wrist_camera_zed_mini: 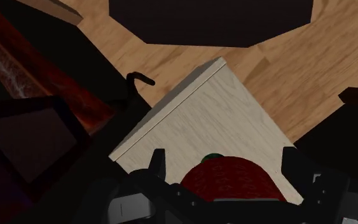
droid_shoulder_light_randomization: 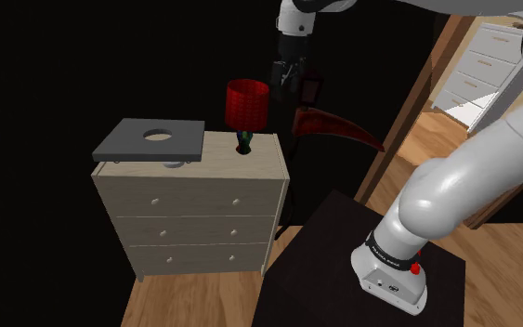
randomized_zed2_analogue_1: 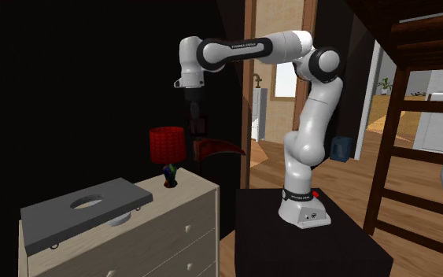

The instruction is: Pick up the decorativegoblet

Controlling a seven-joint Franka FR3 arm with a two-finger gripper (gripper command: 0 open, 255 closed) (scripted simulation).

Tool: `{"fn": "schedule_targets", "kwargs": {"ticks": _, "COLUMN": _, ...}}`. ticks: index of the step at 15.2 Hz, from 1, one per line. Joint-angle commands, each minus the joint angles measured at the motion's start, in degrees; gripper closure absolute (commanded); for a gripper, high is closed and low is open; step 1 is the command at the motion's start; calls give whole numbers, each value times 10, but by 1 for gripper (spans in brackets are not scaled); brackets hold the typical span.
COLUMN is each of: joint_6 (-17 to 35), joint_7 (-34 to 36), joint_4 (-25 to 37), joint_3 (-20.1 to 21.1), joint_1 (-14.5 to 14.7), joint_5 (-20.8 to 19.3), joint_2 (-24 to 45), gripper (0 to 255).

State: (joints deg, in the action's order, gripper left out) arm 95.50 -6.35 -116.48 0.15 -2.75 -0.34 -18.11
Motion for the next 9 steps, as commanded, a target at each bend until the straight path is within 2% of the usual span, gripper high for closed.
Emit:
{"fn": "schedule_targets", "kwargs": {"ticks": 1, "joint_6": 8, "joint_7": -2, "joint_4": 40, "joint_3": -1, "joint_1": -2, "joint_5": -4, "joint_2": 42, "gripper": 0}}
{"fn": "schedule_targets", "kwargs": {"ticks": 8, "joint_6": 3, "joint_7": -15, "joint_4": 212, "joint_3": -8, "joint_1": -9, "joint_5": -17, "joint_2": 188, "gripper": 0}}
{"fn": "schedule_targets", "kwargs": {"ticks": 9, "joint_6": 2, "joint_7": -15, "joint_4": 220, "joint_3": -9, "joint_1": -9, "joint_5": -17, "joint_2": 194, "gripper": 0}}
